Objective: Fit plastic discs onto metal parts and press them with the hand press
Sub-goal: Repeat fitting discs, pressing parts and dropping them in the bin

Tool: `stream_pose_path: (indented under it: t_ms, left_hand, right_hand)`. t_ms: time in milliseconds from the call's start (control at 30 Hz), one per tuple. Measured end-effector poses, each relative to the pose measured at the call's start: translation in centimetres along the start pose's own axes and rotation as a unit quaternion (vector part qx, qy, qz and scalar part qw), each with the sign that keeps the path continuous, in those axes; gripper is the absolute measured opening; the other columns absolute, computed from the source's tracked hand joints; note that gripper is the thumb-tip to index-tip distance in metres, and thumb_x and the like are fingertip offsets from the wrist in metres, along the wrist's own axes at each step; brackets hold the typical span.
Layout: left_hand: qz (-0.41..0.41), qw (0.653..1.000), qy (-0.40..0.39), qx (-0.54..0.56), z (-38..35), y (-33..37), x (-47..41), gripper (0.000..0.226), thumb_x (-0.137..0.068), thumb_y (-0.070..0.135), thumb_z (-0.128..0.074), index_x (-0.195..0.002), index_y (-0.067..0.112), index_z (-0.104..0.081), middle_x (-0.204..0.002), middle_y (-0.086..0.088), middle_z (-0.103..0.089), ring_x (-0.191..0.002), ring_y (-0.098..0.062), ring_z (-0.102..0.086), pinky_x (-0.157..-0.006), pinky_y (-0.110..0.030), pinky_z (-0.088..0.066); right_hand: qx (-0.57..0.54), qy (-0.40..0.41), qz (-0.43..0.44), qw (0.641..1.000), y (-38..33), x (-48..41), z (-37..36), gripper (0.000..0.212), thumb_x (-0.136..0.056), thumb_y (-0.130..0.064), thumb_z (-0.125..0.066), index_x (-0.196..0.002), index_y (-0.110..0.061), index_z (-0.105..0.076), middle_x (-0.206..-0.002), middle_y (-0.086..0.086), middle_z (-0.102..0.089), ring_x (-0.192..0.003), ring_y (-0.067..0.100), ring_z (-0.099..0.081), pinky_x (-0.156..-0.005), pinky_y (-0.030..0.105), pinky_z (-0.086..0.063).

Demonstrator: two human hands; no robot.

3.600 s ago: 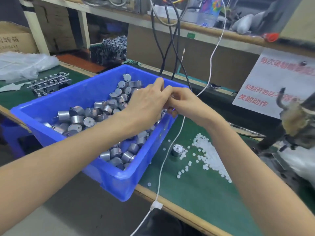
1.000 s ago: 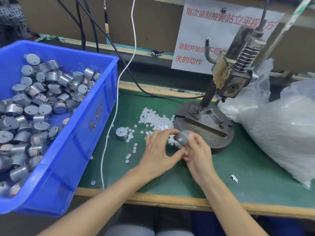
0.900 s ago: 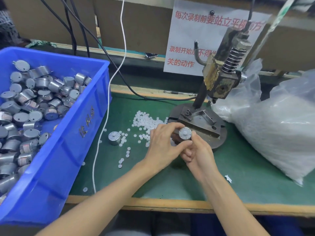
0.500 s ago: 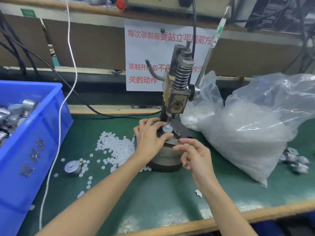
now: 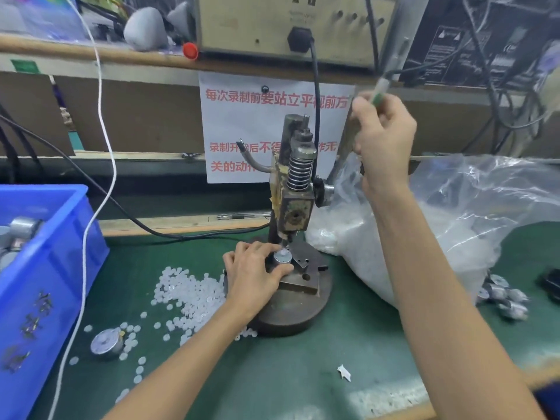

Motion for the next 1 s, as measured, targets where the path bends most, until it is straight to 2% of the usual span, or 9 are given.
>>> stream_pose_path:
  t_ms: [100, 333, 467, 567, 633, 700, 767, 867, 1000]
  left_hand:
    - [-0.005, 1.000, 0.002, 0.001, 0.0, 0.0, -0.1, 0.046, -0.076, 0.057, -0.064, -0.113, 0.029, -0.065, -0.107, 0.012, -0.063, -0.100, -0.011, -0.040, -0.077, -0.024, -0.013]
    - [-0.011, 1.000, 0.009, -0.002, -0.2, -0.2, 0.0, 0.046, -0.076, 0.057, -0.064, -0.111, 0.028, -0.065, -0.107, 0.011, -0.063, -0.100, -0.012, -0.041, -0.077, -0.024, -0.012]
    - [-0.019, 1.000, 0.011, -0.001, -0.1, 0.0, 0.1, 0.042, -0.077, 0.054, -0.065, -0.110, 0.027, -0.066, -0.109, 0.012, -0.063, -0.100, -0.012, -0.042, -0.077, -0.023, -0.012]
    - [-0.020, 1.000, 0.008, -0.003, 0.0, 0.3, 0.2, 0.040, -0.077, 0.052, -0.066, -0.109, 0.028, -0.065, -0.112, 0.013, -0.062, -0.103, -0.012, -0.041, -0.078, -0.023, -0.012]
    - [-0.021, 1.000, 0.017, -0.005, 0.4, 0.4, 0.4, 0.038, -0.075, 0.050, -0.069, -0.106, 0.028, -0.067, -0.113, 0.013, -0.061, -0.105, -0.013, -0.040, -0.079, -0.024, -0.012]
    - [-0.038, 0.999, 0.024, -0.010, 0.9, 0.7, 0.9, 0.037, -0.071, 0.050, -0.073, -0.099, 0.027, -0.069, -0.109, 0.011, -0.061, -0.106, -0.015, -0.043, -0.079, -0.025, -0.013]
    - [-0.071, 0.997, 0.026, -0.001, 1.3, 1.4, 1.7, 0.034, -0.068, 0.050, -0.075, -0.093, 0.027, -0.069, -0.100, 0.011, -0.064, -0.102, -0.017, -0.048, -0.078, -0.027, -0.014]
    - [-0.089, 0.994, 0.010, 0.060, 1.6, 3.1, 3.3, 0.031, -0.069, 0.046, -0.076, -0.092, 0.028, -0.064, -0.093, 0.018, -0.064, -0.099, -0.012, -0.049, -0.078, -0.027, -0.017]
    - [-0.124, 0.982, -0.032, 0.139, 1.1, 6.9, 5.9, 0.031, -0.071, 0.044, -0.075, -0.095, 0.029, -0.061, -0.095, 0.019, -0.061, -0.094, -0.003, -0.050, -0.082, -0.023, -0.020]
  right_hand:
    - [-0.050, 0.030, 0.095, 0.994, 0.0, 5.2, 1.9, 0.017, -0.088, -0.013, -0.055, -0.076, -0.020, -0.046, -0.069, -0.003, -0.044, -0.057, 0.007, -0.037, -0.056, 0.022, -0.034]
    - [-0.094, 0.052, 0.138, 0.985, 1.1, 9.1, 1.7, 0.011, -0.088, -0.011, -0.048, -0.094, -0.015, -0.040, -0.083, 0.001, -0.044, -0.063, 0.002, -0.042, -0.061, 0.018, -0.038]
    - [-0.094, 0.092, 0.118, 0.984, 1.0, 8.0, 1.2, 0.013, -0.086, -0.002, -0.045, -0.092, -0.014, -0.044, -0.081, 0.001, -0.047, -0.062, 0.006, -0.041, -0.059, 0.024, -0.036]
    - [-0.100, 0.060, 0.072, 0.991, 0.7, 5.8, 0.1, 0.033, -0.083, 0.001, -0.048, -0.115, -0.009, -0.048, -0.096, 0.004, -0.055, -0.071, 0.010, -0.046, -0.065, 0.023, -0.042]
    - [-0.065, 0.031, 0.039, 0.997, 1.0, 5.2, -0.3, 0.048, -0.086, 0.006, -0.048, -0.132, -0.003, -0.042, -0.114, 0.006, -0.056, -0.072, 0.003, -0.048, -0.064, 0.018, -0.044]
    - [-0.003, 0.017, 0.016, 1.000, 2.4, 6.3, 0.2, 0.047, -0.089, 0.006, -0.050, -0.134, -0.006, -0.043, -0.122, 0.005, -0.056, -0.069, -0.002, -0.051, -0.065, 0.016, -0.046]
    - [0.046, 0.008, -0.022, 0.999, 4.7, 8.9, 1.6, 0.035, -0.090, 0.001, -0.054, -0.120, -0.017, -0.054, -0.110, -0.004, -0.062, -0.072, -0.004, -0.055, -0.067, 0.014, -0.046]
    - [0.095, -0.063, -0.124, 0.986, 7.9, 13.3, 3.9, 0.020, -0.090, -0.006, -0.060, -0.091, -0.025, -0.064, -0.082, -0.015, -0.067, -0.072, -0.001, -0.061, -0.062, 0.009, -0.045]
    - [0.114, -0.169, -0.253, 0.946, 9.8, 17.5, 8.5, 0.014, -0.094, -0.020, -0.056, -0.085, -0.023, -0.067, -0.057, -0.016, -0.060, -0.053, -0.002, -0.053, -0.047, 0.012, -0.036]
Point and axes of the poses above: each hand's wrist, its own x-axis away from the middle knuckle, its own z-axis out of the back of the hand, y = z × x, the point moved 4 cm from there along -x, towards the middle knuckle
